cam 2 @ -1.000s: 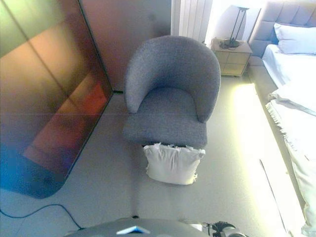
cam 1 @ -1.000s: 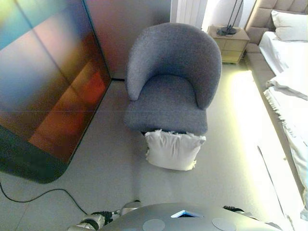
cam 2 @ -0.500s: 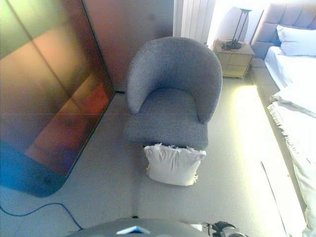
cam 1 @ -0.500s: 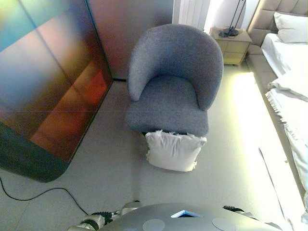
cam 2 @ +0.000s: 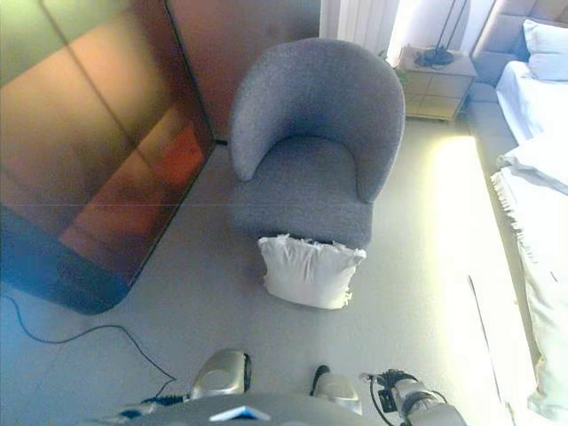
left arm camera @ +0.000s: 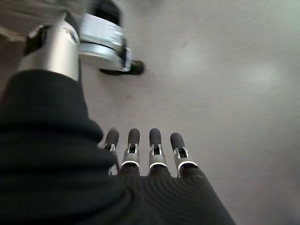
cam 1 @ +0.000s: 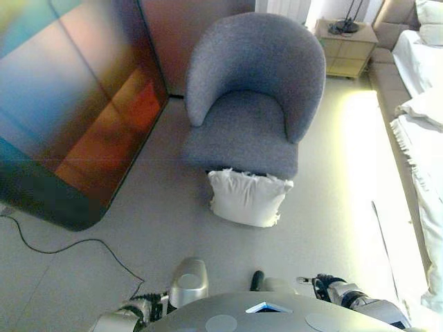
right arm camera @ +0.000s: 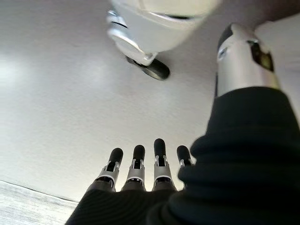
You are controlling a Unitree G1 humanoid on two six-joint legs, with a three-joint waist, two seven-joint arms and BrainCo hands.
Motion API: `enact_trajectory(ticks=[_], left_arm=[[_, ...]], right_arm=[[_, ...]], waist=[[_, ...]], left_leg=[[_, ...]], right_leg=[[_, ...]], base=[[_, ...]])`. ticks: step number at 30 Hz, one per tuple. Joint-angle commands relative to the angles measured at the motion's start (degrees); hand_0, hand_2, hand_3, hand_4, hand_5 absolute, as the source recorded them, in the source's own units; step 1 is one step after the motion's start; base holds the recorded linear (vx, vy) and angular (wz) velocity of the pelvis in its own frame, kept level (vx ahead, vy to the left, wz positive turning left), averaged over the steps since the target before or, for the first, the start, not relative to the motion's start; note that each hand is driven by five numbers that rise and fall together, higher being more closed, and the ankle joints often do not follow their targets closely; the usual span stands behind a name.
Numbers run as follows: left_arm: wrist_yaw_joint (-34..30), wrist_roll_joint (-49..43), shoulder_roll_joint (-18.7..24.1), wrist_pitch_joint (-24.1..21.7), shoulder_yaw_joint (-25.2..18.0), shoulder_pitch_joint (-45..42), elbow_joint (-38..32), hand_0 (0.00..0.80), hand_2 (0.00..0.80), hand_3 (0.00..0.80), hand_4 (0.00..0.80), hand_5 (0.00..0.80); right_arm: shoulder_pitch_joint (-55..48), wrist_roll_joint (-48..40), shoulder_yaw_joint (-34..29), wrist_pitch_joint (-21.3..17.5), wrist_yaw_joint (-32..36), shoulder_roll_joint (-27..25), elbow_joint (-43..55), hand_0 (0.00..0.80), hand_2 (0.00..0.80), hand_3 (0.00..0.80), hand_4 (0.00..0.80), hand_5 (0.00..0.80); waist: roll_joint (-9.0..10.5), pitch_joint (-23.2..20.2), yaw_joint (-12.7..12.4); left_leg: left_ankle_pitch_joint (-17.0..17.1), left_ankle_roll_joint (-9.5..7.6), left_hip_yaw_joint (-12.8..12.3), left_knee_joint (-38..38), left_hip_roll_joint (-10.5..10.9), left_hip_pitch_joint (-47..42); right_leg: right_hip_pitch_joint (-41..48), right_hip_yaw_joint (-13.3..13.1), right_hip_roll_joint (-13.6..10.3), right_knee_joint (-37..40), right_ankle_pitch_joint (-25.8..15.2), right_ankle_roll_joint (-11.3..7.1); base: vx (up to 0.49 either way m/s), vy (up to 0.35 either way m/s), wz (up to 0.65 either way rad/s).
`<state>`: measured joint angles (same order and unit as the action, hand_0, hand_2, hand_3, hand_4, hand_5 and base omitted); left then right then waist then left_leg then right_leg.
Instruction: Pick up the cushion and take it to the sofa
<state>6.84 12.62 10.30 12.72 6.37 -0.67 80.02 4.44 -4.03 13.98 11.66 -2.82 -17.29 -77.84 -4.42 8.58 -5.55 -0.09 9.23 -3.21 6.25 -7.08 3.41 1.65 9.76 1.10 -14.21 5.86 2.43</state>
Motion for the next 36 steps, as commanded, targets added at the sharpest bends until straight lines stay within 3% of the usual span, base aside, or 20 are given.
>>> enact_trajectory(ticks=[1,4,8,11,14,18,19,20,22,25,27,28,33,36], left_arm=[[-0.46,-0.48,3.13,-0.35,-0.51,-1.14,-2.46,0.000,0.000,0.000,0.000,0.000],[-0.83,-0.59,2.86,0.10,0.10,-1.84,-2.67,0.000,0.000,0.000,0.000,0.000],[-1.15,-0.14,2.38,0.87,0.50,-2.41,-2.73,0.000,0.000,0.000,0.000,0.000],[-1.25,-0.44,2.30,1.50,0.58,-2.57,-2.38,0.000,0.000,0.000,0.000,0.000],[-1.45,-0.75,2.93,0.99,-0.01,-1.94,-1.75,0.000,0.000,0.000,0.000,0.000],[-1.48,-0.74,4.39,1.03,-0.29,-1.03,-2.36,0.000,0.000,0.000,0.000,0.000],[-1.43,-1.30,5.42,1.47,-0.36,-0.28,-2.65,0.000,0.000,0.000,0.000,0.000],[-1.26,-1.48,5.88,1.80,-0.27,0.24,-2.72,0.000,0.000,0.000,0.000,0.000],[-0.31,-1.27,6.69,2.59,0.12,1.44,-3.03,0.000,0.000,0.000,0.000,0.000],[-0.63,-0.91,7.73,3.72,0.79,4.00,-2.88,0.000,0.000,0.000,0.000,0.000],[-0.60,0.68,7.94,4.61,0.60,5.91,-2.92,0.000,0.000,0.000,0.000,0.000],[-0.57,1.17,7.90,5.06,0.67,6.67,-3.03,0.000,0.000,0.000,0.000,0.000],[-1.08,1.17,6.72,5.11,0.63,5.92,-2.35,0.000,0.000,0.000,0.000,0.000],[0.12,1.91,6.20,4.67,0.16,4.48,-2.10,0.000,0.000,0.000,0.000,0.000]], right_arm=[[0.07,1.09,-1.26,-1.03,0.15,0.03,1.43,0.000,0.000,0.000,0.000,0.000],[-0.15,1.78,-1.14,-0.24,0.53,0.17,1.08,0.000,0.000,0.000,0.000,0.000],[-0.28,3.06,-0.11,1.13,0.65,0.59,0.26,0.000,0.000,0.000,0.000,0.000],[-0.06,2.72,-0.24,1.87,0.20,0.74,-0.08,0.000,0.000,0.000,0.000,0.000],[-0.08,2.49,-1.46,1.70,-0.17,1.17,-0.48,0.000,0.000,0.000,0.000,0.000],[-1.01,4.08,-2.74,-0.03,0.29,2.13,-0.24,0.000,0.000,0.000,0.000,0.000],[-1.24,4.97,-2.63,-0.76,0.48,2.64,0.74,0.000,0.000,0.000,0.000,0.000],[-1.30,4.24,-2.54,-1.05,0.06,2.82,1.34,0.000,0.000,0.000,0.000,0.000],[-0.94,1.59,-2.73,-2.00,-0.41,2.97,2.56,0.000,0.000,0.000,0.000,0.000],[0.05,1.75,-2.07,-2.91,0.03,3.10,3.54,0.000,0.000,0.000,0.000,0.000],[1.21,2.08,-1.04,-3.22,-0.68,2.96,4.35,0.000,0.000,0.000,0.000,0.000],[1.62,2.12,-0.53,-3.41,-0.93,2.79,4.88,0.000,0.000,0.000,0.000,0.000],[0.92,1.79,-1.08,-3.08,-0.48,2.29,5.48,0.000,0.000,0.000,0.000,0.000],[-0.02,4.68,-1.12,-2.80,0.44,2.07,5.03,0.000,0.000,0.000,0.000,0.000]], waist=[[4.08,2.52,-1.90],[3.68,1.21,-2.50],[3.04,0.18,-3.14],[2.91,-0.21,-3.17],[3.37,-0.67,-3.18],[5.69,-2.36,-3.34],[6.90,-3.25,-3.63],[6.79,-3.83,-3.67],[6.28,-3.98,-2.61],[6.17,-3.35,-1.12],[5.35,-2.15,-0.15],[5.04,-1.41,0.35],[5.05,-0.44,2.66],[5.51,-1.13,2.63]], left_leg=[[10.30,-4.46,-2.57,-3.77,2.96,8.28],[11.31,-3.87,-2.73,-10.41,2.19,7.48],[10.06,-2.80,0.24,-11.25,-0.01,10.48],[8.86,-3.47,1.35,-11.25,-0.71,9.70],[8.38,-4.92,0.89,-8.85,0.34,9.06],[4.73,-8.60,0.83,-0.44,3.72,11.25],[3.22,-10.32,0.83,-0.08,5.76,10.55],[2.48,-11.01,1.08,-0.54,6.12,9.63],[0.97,-12.05,0.33,-1.70,6.36,6.45],[0.23,-12.11,-1.45,-2.20,6.19,4.38],[-0.41,-11.22,-3.00,-3.57,5.46,0.84],[-0.81,-10.91,-3.13,-4.21,5.23,-0.28],[-2.38,-9.55,-3.98,-6.09,4.42,-3.93],[-2.64,-8.71,-3.49,-5.82,3.71,-4.75]], right_leg=[[15.11,-4.51,-0.53,12.04,4.93,-2.22],[18.52,-6.42,-0.35,12.12,7.87,-2.34],[20.63,-8.16,-0.60,10.24,12.51,-1.97],[20.69,-9.03,-1.75,7.60,14.46,-2.37],[20.53,-8.70,-4.44,2.77,14.28,-4.51],[19.48,-7.33,-8.44,-4.55,6.27,-8.74],[17.92,-6.10,-10.70,-9.50,-0.64,-10.94],[15.39,-5.52,-11.46,-13.23,-4.22,-11.39],[7.12,-5.17,-12.40,-19.43,-6.78,-10.84],[1.55,-1.83,-9.64,-14.42,-2.70,-9.71],[-5.25,2.86,-10.74,-8.22,-2.49,-8.86],[-7.57,3.40,-11.08,-6.46,-2.72,-8.49],[-7.83,1.60,-13.39,4.76,-6.98,-9.64],[-4.15,1.58,-12.72,9.32,-5.82,-9.76]], base=[[0.436,0.053,-0.11],[0.433,0.088,0.17],[0.476,0.123,0.07],[0.528,0.183,-0.50],[0.534,0.224,-0.58],[0.481,0.198,-0.38],[0.468,0.186,-0.11],[0.522,0.206,-0.31],[0.398,0.155,-0.34],[0.284,0.038,-0.22],[0.109,-0.022,-0.11],[0.048,-0.043,-0.34],[0.181,-0.085,0.03],[0.245,-0.134,0.07]])
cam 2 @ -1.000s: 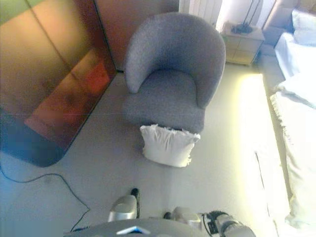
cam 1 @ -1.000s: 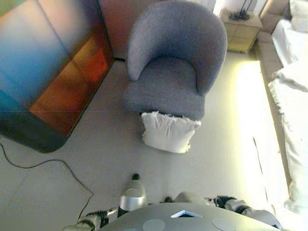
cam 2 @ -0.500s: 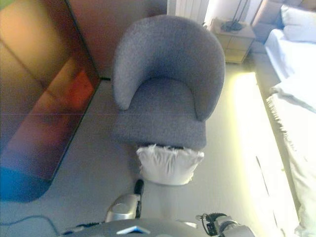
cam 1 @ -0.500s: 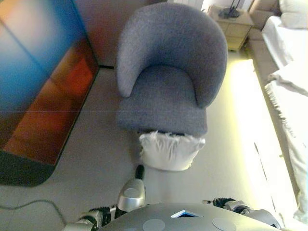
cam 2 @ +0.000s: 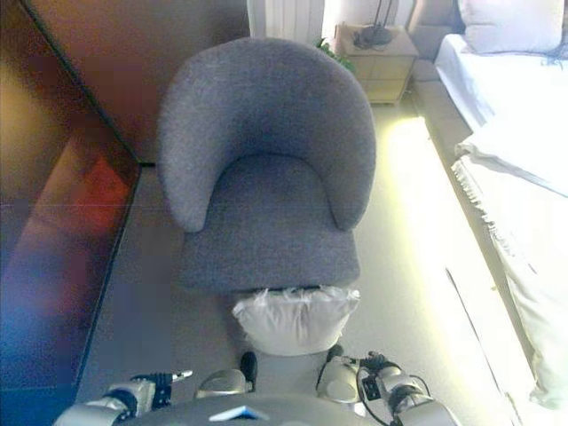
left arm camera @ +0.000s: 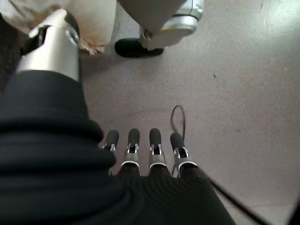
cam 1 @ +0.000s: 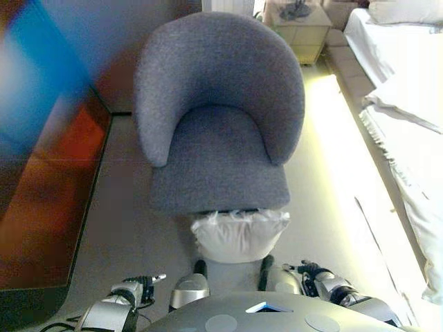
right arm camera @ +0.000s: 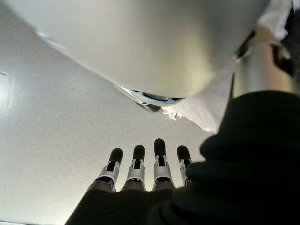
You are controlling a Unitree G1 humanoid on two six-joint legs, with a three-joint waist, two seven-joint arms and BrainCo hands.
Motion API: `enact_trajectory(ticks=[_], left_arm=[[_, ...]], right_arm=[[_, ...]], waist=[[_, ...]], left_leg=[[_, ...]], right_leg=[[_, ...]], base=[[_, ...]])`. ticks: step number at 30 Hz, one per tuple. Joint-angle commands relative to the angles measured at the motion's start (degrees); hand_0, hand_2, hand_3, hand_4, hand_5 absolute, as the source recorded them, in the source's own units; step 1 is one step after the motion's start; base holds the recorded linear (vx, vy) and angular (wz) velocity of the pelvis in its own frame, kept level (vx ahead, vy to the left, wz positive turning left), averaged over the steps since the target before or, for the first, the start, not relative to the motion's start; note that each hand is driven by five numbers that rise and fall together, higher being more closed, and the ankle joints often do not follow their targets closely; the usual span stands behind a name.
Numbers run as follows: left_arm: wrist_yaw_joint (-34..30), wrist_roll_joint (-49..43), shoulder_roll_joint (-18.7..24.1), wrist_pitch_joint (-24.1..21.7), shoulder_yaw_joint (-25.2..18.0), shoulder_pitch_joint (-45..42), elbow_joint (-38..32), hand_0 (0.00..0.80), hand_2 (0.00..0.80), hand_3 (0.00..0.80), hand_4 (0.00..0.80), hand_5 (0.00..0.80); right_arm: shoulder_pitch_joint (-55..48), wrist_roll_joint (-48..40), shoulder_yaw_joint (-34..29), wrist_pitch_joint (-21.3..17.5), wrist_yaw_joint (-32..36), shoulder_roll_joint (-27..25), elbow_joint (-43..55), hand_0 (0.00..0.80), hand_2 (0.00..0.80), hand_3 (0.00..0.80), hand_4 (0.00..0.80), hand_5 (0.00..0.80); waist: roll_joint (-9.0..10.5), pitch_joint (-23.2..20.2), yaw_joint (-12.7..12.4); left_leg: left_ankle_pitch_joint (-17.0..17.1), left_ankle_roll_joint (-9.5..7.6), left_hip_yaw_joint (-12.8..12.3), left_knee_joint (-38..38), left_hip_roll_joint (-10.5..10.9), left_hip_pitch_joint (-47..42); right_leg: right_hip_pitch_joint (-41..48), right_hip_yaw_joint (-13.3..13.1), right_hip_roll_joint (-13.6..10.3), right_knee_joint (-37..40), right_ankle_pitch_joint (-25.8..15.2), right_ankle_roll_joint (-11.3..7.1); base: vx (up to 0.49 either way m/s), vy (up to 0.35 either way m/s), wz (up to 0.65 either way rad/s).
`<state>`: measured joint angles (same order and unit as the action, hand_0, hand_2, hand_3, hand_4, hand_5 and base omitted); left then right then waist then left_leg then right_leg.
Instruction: Pick up the cushion and take it to the sofa
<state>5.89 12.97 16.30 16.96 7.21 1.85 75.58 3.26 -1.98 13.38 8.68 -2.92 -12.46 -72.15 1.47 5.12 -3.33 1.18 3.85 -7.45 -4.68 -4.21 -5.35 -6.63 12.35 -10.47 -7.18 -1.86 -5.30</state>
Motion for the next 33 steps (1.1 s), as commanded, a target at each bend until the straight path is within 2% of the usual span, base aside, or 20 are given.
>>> enact_trajectory(ticks=[1,4,8,12,14,16,17,19,21,24,27,29,33], left_arm=[[1.47,1.46,-0.10,0.38,-0.94,1.60,2.37,0.000,0.000,0.000,0.000,0.000],[1.87,0.20,-0.73,-0.06,-1.17,1.58,2.64,0.000,0.000,0.000,0.000,0.000],[3.32,2.09,-2.18,-0.61,-0.43,2.46,2.95,0.000,0.000,0.000,0.000,0.000],[5.22,6.93,-3.31,-2.19,0.39,3.82,2.08,0.000,0.000,0.000,0.000,0.000],[5.71,8.45,-3.67,-3.56,0.53,4.92,1.29,0.000,0.000,0.000,0.000,0.000],[5.78,8.52,-3.74,-5.38,1.12,6.05,0.49,0.000,0.000,0.000,0.000,0.000],[5.49,8.67,-3.65,-7.82,1.71,6.97,-0.36,0.000,0.000,0.000,0.000,0.000],[5.50,9.93,-3.24,-11.19,3.16,8.99,-1.47,0.000,0.000,0.000,0.000,0.000],[7.60,10.61,-2.79,-11.29,4.31,11.27,-2.14,0.000,0.000,0.000,0.000,0.000],[11.30,13.98,-2.24,-11.22,4.91,14.25,-2.90,0.000,0.000,0.000,0.000,0.000],[12.70,15.85,-1.50,-13.13,5.30,17.42,-4.26,0.000,0.000,0.000,0.000,0.000],[14.23,16.16,-0.89,-14.64,6.39,20.13,-6.29,0.000,0.000,0.000,0.000,0.000],[18.56,17.19,-0.58,-17.32,7.96,23.74,-9.67,0.000,0.000,0.000,0.000,0.000]], right_arm=[[1.00,2.69,-0.33,0.59,1.26,-2.84,-0.85,0.000,0.000,0.000,0.000,0.000],[1.49,2.31,0.39,1.08,1.22,-2.98,-1.39,0.000,0.000,0.000,0.000,0.000],[3.73,0.73,1.23,1.75,-0.02,-3.30,-1.50,0.000,0.000,0.000,0.000,0.000],[6.14,-0.76,2.25,2.68,-2.83,-4.29,-0.64,0.000,0.000,0.000,0.000,0.000],[6.96,-1.68,2.58,2.44,-4.35,-4.74,-0.22,0.000,0.000,0.000,0.000,0.000],[7.50,-2.98,2.61,0.61,-5.87,-5.15,0.01,0.000,0.000,0.000,0.000,0.000],[8.37,-4.44,2.69,-1.46,-7.86,-5.39,0.60,0.000,0.000,0.000,0.000,0.000],[10.65,-7.08,2.87,-3.75,-10.75,-5.85,1.75,0.000,0.000,0.000,0.000,0.000],[13.30,-8.24,3.28,-5.08,-13.29,-5.93,2.41,0.000,0.000,0.000,0.000,0.000],[17.47,-8.62,4.01,-5.41,-16.38,-6.03,3.32,0.000,0.000,0.000,0.000,0.000],[21.41,-8.64,4.93,-5.82,-18.93,-6.32,4.68,0.000,0.000,0.000,0.000,0.000],[24.54,-9.15,5.50,-5.83,-20.91,-7.08,6.28,0.000,0.000,0.000,0.000,0.000],[28.19,-9.50,5.60,-5.46,-24.04,-8.53,8.40,0.000,0.000,0.000,0.000,0.000]], waist=[[-0.05,2.21,0.11],[0.36,1.96,-0.83],[-0.21,2.80,-1.92],[-1.36,5.46,-2.49],[-1.88,7.08,-2.20],[-2.34,8.56,-1.72],[-2.66,9.90,-1.46],[-2.85,12.35,-1.11],[-2.79,14.03,-0.83],[-2.75,16.83,-0.44],[-2.67,19.97,0.03],[-2.68,22.22,0.10],[-2.72,24.68,0.66]], left_leg=[[-3.93,-2.86,0.89,5.63,0.58,3.95],[-3.92,-1.40,1.05,6.74,-0.64,4.48],[-3.32,0.04,2.08,8.67,-1.87,7.46],[-2.77,0.79,3.84,10.94,-1.42,12.13],[-2.06,1.27,2.65,11.90,-1.86,14.13],[-1.27,1.72,1.32,12.63,-2.34,16.00],[-0.74,1.88,0.90,12.85,-2.45,17.56],[-0.62,1.79,1.26,15.00,-2.39,21.37],[-1.02,1.50,1.22,16.76,-2.25,24.39],[-1.56,0.93,1.13,18.01,-1.59,28.12],[-1.52,0.26,1.33,19.46,-0.71,32.25],[-1.36,-0.51,1.35,21.19,-0.19,36.29],[-1.25,-1.09,1.74,22.66,0.21,41.53]], right_leg=[[5.64,-0.36,-1.07,3.76,1.68,-1.96],[7.94,1.05,-0.63,6.39,1.68,-1.30],[7.76,2.52,-0.29,7.15,2.19,-0.15],[5.49,2.96,-0.20,7.03,2.52,0.79],[4.27,3.81,-0.39,6.97,2.55,1.07],[2.87,4.75,-0.74,6.64,2.56,1.21],[1.26,4.87,-0.88,6.07,2.61,1.32],[-2.65,4.44,-1.26,3.73,2.84,1.50],[-6.20,4.18,-1.65,1.49,2.79,1.56],[-11.37,3.46,-1.94,-1.55,2.64,1.34],[-16.81,2.69,-2.55,-4.07,2.11,0.89],[-22.02,1.58,-3.08,-8.91,2.99,0.67],[-28.00,0.42,-3.29,-10.90,2.51,0.29]], base=[[0.215,-0.162,0.02],[0.143,-0.159,0.18],[0.002,-0.102,0.16],[-0.124,0.004,0.09],[-0.184,0.046,0.14],[-0.165,0.040,0.23],[-0.191,0.039,0.37],[-0.203,0.033,0.25],[-0.127,0.038,0.12],[-0.101,0.073,0.18],[-0.139,0.097,0.05],[-0.122,0.093,0.09],[-0.063,0.034,0.13]])
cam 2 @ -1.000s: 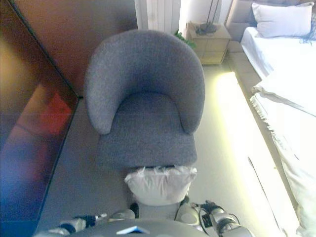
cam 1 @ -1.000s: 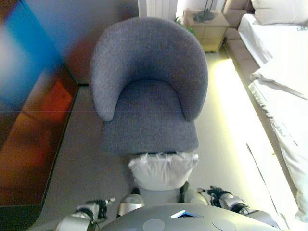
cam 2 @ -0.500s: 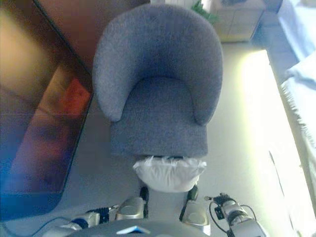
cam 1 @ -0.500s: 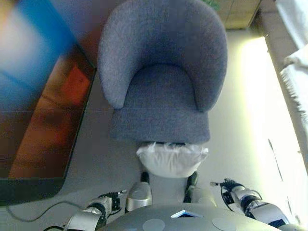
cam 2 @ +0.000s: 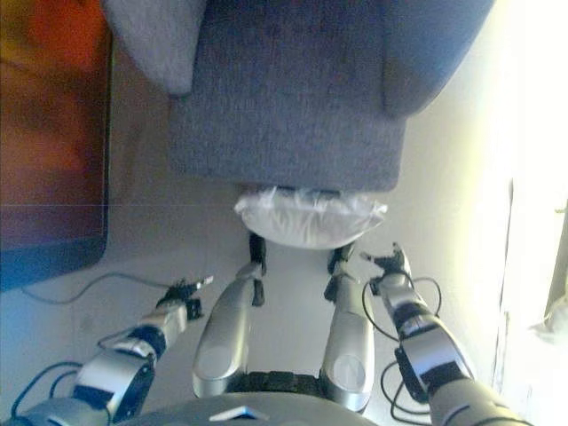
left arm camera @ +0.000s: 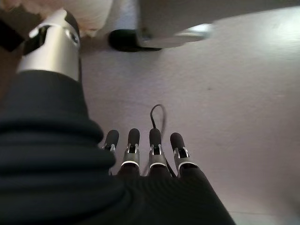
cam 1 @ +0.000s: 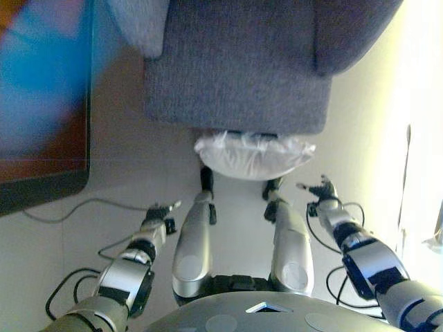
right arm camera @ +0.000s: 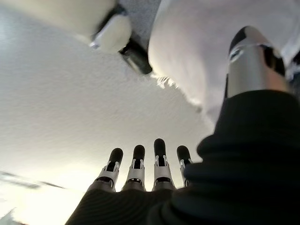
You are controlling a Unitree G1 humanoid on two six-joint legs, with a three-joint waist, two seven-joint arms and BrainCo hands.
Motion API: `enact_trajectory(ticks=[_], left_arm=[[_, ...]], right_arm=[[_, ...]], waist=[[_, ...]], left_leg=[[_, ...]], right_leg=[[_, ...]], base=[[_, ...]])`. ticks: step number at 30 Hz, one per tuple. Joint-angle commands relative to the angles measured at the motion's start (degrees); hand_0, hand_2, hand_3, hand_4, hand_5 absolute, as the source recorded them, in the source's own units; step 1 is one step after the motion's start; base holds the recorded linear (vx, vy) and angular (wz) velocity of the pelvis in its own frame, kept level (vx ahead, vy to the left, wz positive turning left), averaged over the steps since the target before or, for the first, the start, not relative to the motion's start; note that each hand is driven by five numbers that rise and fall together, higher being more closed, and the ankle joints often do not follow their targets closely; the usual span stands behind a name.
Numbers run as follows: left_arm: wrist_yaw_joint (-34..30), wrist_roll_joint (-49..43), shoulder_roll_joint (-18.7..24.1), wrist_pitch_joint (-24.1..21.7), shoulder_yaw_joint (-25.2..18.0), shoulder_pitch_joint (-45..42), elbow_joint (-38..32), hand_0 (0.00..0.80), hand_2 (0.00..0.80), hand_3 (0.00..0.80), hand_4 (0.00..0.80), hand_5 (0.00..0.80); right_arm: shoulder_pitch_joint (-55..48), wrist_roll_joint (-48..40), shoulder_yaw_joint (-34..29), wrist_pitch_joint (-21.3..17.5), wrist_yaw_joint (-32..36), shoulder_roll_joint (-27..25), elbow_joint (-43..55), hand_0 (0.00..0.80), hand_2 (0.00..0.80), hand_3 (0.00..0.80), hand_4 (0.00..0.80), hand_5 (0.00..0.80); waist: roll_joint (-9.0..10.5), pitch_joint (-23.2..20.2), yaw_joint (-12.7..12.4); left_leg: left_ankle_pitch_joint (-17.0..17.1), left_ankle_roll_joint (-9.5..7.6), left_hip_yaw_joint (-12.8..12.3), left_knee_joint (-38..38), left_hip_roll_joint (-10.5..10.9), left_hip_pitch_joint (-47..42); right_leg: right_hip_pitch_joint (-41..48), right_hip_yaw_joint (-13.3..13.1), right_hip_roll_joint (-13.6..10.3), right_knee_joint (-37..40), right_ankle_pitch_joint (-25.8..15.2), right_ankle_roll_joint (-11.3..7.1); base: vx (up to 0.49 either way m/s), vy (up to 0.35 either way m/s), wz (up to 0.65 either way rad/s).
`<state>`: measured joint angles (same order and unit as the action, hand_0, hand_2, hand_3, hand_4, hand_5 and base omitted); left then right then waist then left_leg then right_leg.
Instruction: Pick up the cushion and take it to the sofa
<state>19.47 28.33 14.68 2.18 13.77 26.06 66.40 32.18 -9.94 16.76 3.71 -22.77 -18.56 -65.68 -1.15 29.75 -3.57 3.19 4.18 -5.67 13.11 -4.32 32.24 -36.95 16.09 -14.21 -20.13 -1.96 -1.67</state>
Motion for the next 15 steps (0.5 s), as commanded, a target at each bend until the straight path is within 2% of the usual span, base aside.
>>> enact_trajectory(ticks=[1,2,6,12,15], left_arm=[[6.11,1.81,1.01,-2.89,1.61,0.20,-0.80,0.000,0.000,0.000,0.000,0.000],[7.62,2.45,1.72,-3.99,1.64,0.96,-0.55,0.000,0.000,0.000,0.000,0.000],[10.49,3.46,3.32,-7.44,2.00,4.90,2.53,0.000,0.000,0.000,0.000,0.000],[13.75,2.68,7.28,-6.66,2.33,9.87,-0.61,0.000,0.000,0.000,0.000,0.000],[13.77,2.30,9.56,-8.38,3.00,11.89,-2.23,0.000,0.000,0.000,0.000,0.000]], right_arm=[[-0.19,-1.35,2.19,-0.77,-4.90,-2.82,2.07,0.000,0.000,0.000,0.000,0.000],[0.69,-1.23,2.21,-1.10,-5.02,-3.57,1.65,0.000,0.000,0.000,0.000,0.000],[3.41,-0.25,2.42,-2.59,-6.22,-5.71,0.88,0.000,0.000,0.000,0.000,0.000],[8.76,0.14,3.43,-0.07,-7.69,-10.39,2.13,0.000,0.000,0.000,0.000,0.000],[11.47,0.45,4.21,0.48,-7.66,-12.97,2.04,0.000,0.000,0.000,0.000,0.000]], waist=[[-0.15,0.04,1.03],[-0.29,0.04,1.28],[-0.62,0.04,2.03],[-1.57,0.04,2.75],[-2.22,0.04,3.16]], left_leg=[[-3.22,-1.49,-0.03,5.15,0.40,5.27],[-4.84,-1.04,0.25,6.20,0.26,6.12],[-5.38,-1.18,0.87,9.82,-0.01,12.46],[-6.68,-0.84,1.66,15.88,-0.60,23.86],[-7.65,-0.85,1.23,19.72,-1.19,29.97]], right_leg=[[0.88,-3.40,0.40,1.76,2.47,-3.37],[-0.27,-4.09,0.59,0.52,3.93,-3.86],[-7.26,-5.44,0.28,-3.02,4.48,-3.65],[-19.63,-7.86,0.04,-9.75,5.44,-2.90],[-26.26,-9.01,0.15,-14.59,6.30,-2.28]], base=[[0.038,0.032,0.07],[0.073,0.030,0.08],[0.008,0.023,0.12],[-0.003,0.022,0.07],[-0.029,0.048,0.01]])
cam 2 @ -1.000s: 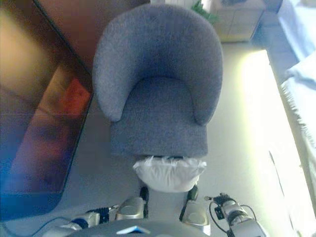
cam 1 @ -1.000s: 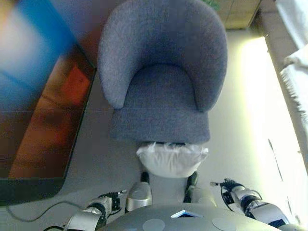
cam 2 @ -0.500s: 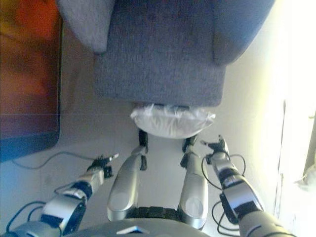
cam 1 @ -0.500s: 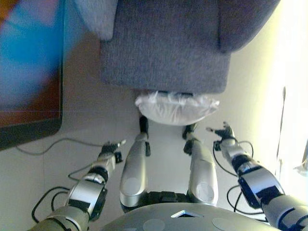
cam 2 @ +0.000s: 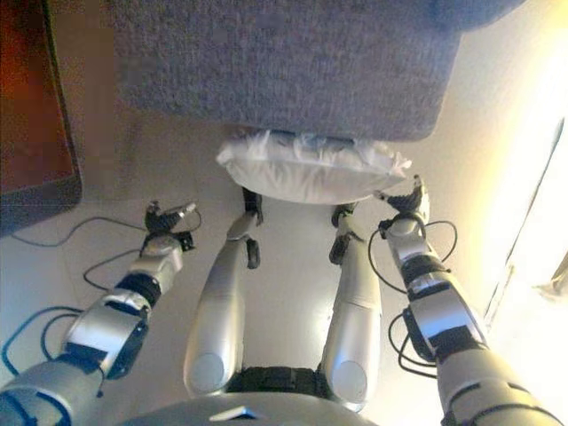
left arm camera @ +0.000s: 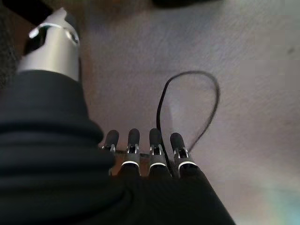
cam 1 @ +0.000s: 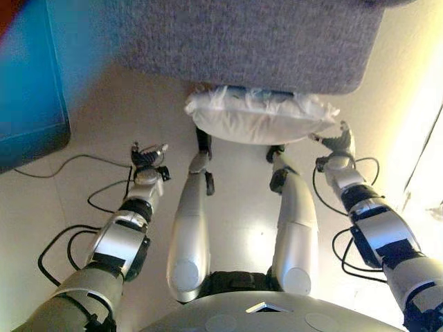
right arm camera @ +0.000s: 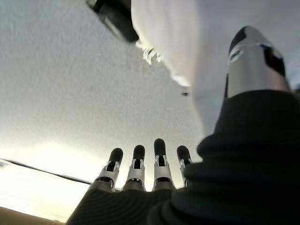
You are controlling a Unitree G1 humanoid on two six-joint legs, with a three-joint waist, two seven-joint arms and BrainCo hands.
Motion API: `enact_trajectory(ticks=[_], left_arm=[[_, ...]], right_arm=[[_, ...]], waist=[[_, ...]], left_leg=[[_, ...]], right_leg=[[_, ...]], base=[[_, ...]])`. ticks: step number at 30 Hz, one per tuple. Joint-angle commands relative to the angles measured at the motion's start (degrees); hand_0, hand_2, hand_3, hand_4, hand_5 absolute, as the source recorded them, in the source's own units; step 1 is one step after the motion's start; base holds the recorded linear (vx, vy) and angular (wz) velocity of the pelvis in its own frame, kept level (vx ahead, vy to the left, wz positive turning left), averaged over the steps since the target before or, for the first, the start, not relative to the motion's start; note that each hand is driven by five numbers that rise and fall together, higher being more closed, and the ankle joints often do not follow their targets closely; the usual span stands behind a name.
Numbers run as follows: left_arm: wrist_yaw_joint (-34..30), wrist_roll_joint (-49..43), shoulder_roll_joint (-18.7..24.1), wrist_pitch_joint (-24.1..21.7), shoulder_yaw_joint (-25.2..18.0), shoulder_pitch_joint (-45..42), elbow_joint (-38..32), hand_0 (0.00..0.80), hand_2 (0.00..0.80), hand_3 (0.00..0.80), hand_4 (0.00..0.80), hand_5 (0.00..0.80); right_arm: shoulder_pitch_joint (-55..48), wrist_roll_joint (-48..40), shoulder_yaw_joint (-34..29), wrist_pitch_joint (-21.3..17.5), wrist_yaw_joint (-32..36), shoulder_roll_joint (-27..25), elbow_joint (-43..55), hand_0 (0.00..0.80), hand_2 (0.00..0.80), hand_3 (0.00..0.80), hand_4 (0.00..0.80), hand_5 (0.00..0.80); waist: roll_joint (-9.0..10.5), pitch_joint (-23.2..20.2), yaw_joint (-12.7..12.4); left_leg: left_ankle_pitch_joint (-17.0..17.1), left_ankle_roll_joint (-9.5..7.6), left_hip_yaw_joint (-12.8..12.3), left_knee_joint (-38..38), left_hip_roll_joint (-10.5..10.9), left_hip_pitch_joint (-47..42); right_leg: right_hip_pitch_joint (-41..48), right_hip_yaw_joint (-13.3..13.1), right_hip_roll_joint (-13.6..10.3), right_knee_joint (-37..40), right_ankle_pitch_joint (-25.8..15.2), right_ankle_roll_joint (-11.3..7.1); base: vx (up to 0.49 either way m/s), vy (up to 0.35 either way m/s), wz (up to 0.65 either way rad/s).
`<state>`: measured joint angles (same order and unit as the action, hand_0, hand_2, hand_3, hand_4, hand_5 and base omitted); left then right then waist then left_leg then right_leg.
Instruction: Pick up the cushion and take it to the sofa
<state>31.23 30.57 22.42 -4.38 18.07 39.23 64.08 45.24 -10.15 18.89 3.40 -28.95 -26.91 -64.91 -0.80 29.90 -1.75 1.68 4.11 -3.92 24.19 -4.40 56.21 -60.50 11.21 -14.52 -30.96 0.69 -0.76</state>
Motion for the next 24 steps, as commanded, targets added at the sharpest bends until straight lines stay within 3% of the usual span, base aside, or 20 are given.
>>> enact_trajectory(ticks=[1,5,10,13,18,24], left_arm=[[1.73,-0.15,2.59,-2.91,-1.21,-0.61,-0.52,0.000,0.000,0.000,0.000,0.000],[1.49,-3.46,5.61,-7.82,-0.10,1.13,-4.27,0.000,0.000,0.000,0.000,0.000],[1.21,-3.74,9.13,-9.47,1.17,4.33,-6.19,0.000,0.000,0.000,0.000,0.000],[-2.52,-1.99,14.37,-7.97,2.39,8.43,-6.67,0.000,0.000,0.000,0.000,0.000],[-8.45,-3.02,14.67,-14.03,4.90,11.03,-6.75,0.000,0.000,0.000,0.000,0.000],[-17.61,-0.96,15.68,-20.67,10.82,14.54,-13.14,0.000,0.000,0.000,0.000,0.000]], right_arm=[[-0.74,1.85,2.26,-0.29,-1.45,-5.31,1.16,0.000,0.000,0.000,0.000,0.000],[2.21,2.05,3.51,0.39,-2.25,-8.13,2.01,0.000,0.000,0.000,0.000,0.000],[5.41,1.48,4.37,-1.97,-3.98,-11.42,1.44,0.000,0.000,0.000,0.000,0.000],[10.68,-1.81,4.79,-4.76,5.29,-19.41,-2.31,0.000,0.000,0.000,0.000,0.000],[14.25,-2.87,8.36,-6.63,5.68,-19.37,-2.24,0.000,0.000,0.000,0.000,0.000],[15.27,-4.26,10.74,-9.29,6.53,-18.43,3.19,0.000,0.000,0.000,0.000,0.000]], waist=[[-2.76,-0.10,1.43],[-3.01,-0.10,1.50],[-3.16,-0.10,1.85],[-2.30,-0.10,1.38],[-2.61,-0.10,1.83],[-3.82,-0.10,2.35]], left_leg=[[-6.00,-0.94,-0.61,9.56,-1.26,8.17],[-8.63,-1.13,-0.89,15.62,-1.94,16.78],[-11.73,-1.46,-0.84,23.88,-2.86,27.15],[-13.14,-1.31,0.34,28.00,-3.41,31.86],[-13.64,-1.28,0.20,27.47,-3.22,33.67],[-13.45,-0.91,-0.12,25.59,-3.10,33.75]], right_leg=[[-5.06,-4.34,0.36,-5.02,3.41,-2.96],[-14.01,-5.30,-0.23,-12.13,5.25,-2.77],[-23.99,-6.68,-0.77,-20.01,6.99,-2.93],[-27.55,-6.33,-1.74,-22.65,7.35,-3.38],[-29.39,-7.03,-1.58,-22.46,8.18,-3.25],[-29.46,-7.89,-0.84,-20.72,8.01,-3.59]], base=[[-0.027,0.032,-0.01],[-0.034,0.027,-0.04],[-0.044,0.021,-0.06],[-0.024,-0.052,-0.12],[0.016,-0.006,-0.06],[0.023,0.037,0.00]])
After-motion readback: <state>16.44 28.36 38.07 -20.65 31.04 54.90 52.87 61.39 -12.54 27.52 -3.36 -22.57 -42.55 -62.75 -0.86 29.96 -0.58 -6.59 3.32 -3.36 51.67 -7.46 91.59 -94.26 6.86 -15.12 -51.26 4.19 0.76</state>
